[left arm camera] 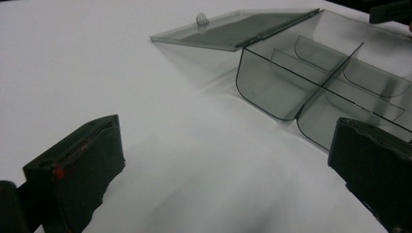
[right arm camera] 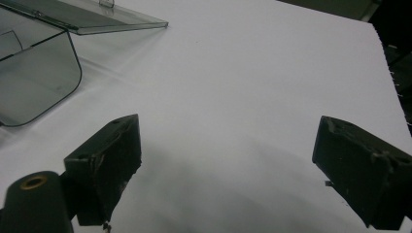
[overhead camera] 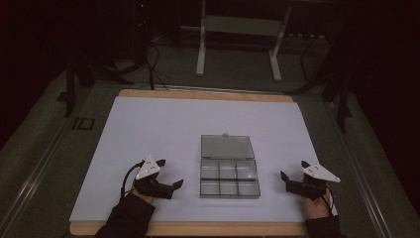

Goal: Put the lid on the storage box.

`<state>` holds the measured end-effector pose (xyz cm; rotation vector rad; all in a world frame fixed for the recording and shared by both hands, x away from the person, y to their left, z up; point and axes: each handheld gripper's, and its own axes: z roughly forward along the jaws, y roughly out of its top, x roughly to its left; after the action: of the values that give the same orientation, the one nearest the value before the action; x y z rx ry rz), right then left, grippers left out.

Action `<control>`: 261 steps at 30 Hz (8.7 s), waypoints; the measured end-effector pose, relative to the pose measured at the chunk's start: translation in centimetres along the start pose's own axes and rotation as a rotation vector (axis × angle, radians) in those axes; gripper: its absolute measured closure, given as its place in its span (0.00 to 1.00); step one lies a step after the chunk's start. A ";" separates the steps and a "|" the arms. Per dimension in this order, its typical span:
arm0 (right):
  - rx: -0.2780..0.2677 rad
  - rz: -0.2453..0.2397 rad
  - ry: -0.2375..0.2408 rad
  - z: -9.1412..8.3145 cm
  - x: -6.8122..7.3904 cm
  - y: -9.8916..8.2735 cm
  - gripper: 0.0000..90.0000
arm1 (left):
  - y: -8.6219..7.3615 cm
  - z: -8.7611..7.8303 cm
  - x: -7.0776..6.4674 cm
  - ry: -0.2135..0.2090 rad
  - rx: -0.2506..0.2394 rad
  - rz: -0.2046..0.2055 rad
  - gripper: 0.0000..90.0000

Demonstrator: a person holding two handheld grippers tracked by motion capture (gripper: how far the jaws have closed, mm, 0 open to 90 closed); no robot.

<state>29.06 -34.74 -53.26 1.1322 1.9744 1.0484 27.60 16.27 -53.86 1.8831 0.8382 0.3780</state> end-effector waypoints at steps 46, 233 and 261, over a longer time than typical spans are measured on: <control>-0.003 0.005 -0.010 0.0 0.0 0.0 0.11 | 11.3 7.5 0.9 -0.004 0.213 -0.168 0.02; -0.010 -0.159 0.491 0.2 4.4 6.9 0.95 | 6.2 3.7 -1.3 -0.256 0.081 -0.012 0.97; 0.031 -0.114 0.506 0.3 4.4 4.1 0.91 | 3.8 4.3 -2.1 -0.234 0.187 0.013 0.85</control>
<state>29.00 -29.39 -50.47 0.8072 2.4158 1.3422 30.13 10.90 -52.21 2.0592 0.7231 0.0856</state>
